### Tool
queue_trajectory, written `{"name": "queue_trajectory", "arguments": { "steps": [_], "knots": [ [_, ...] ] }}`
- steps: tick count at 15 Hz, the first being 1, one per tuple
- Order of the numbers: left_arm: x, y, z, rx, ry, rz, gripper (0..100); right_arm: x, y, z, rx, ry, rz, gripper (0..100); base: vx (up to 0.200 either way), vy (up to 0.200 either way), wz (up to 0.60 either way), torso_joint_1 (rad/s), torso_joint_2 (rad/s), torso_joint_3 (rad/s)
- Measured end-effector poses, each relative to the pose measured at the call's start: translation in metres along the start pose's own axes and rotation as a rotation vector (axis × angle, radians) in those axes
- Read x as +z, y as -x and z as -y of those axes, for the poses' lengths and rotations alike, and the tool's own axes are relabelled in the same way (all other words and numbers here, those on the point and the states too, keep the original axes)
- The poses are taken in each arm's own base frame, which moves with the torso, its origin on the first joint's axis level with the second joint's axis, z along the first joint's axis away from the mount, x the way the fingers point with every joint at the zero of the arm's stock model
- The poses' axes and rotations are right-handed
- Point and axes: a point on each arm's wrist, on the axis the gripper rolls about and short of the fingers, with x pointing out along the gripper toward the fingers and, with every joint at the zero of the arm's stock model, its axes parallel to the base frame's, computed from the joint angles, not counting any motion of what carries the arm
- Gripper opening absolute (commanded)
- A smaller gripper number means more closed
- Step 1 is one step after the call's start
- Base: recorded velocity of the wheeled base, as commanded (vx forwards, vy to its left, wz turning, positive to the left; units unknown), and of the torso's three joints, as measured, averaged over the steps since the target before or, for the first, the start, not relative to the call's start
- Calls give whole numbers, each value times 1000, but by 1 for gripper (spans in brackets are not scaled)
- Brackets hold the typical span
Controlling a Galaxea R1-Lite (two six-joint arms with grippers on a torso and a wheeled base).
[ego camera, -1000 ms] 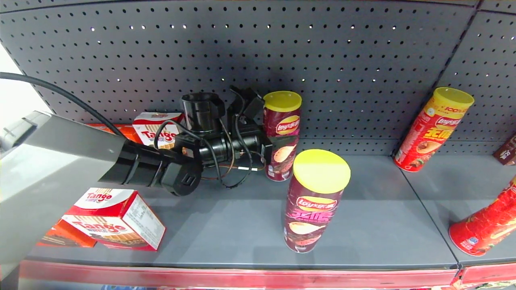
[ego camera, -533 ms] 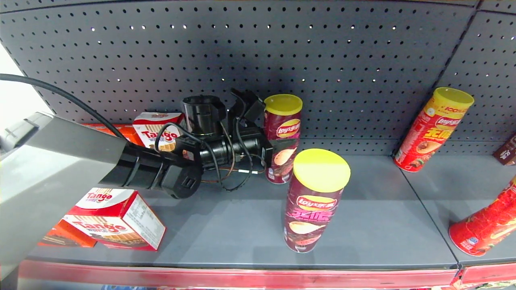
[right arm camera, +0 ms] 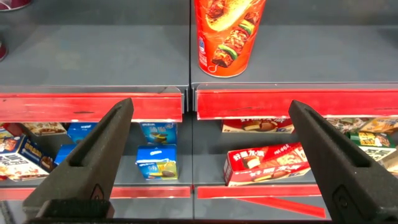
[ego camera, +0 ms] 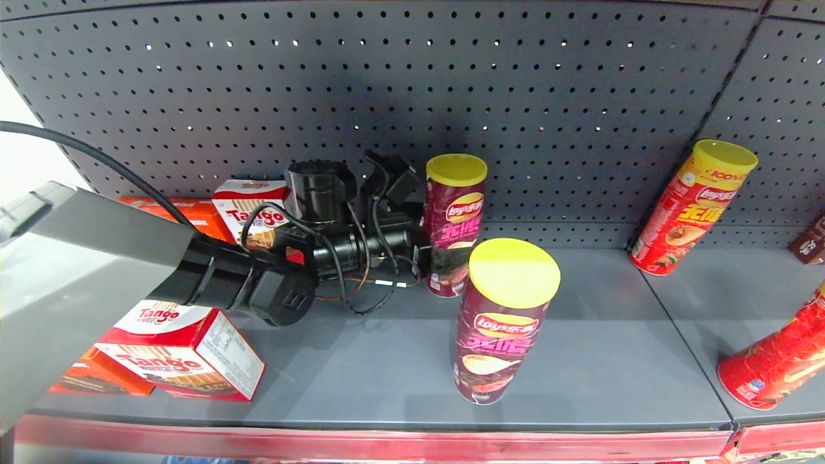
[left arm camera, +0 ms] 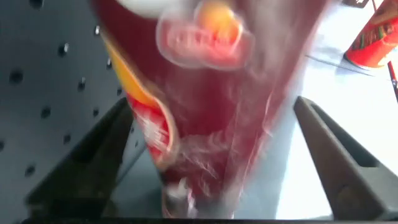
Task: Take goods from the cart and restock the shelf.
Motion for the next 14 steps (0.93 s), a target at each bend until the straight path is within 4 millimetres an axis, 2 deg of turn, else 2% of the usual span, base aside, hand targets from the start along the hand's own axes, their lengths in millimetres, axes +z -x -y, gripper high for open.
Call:
{"name": "queue_trajectory", "arguments": {
  "steps": [7, 14],
  "knots": [
    [5, 39, 2, 106, -138, -60, 100, 0, 0, 0, -1, 0, 0, 100, 0, 0, 0, 0, 0, 0],
    [9, 48, 1, 198, -151, -82, 100, 0, 0, 0, -1, 0, 0, 100, 0, 0, 0, 0, 0, 0]
  ]
}}
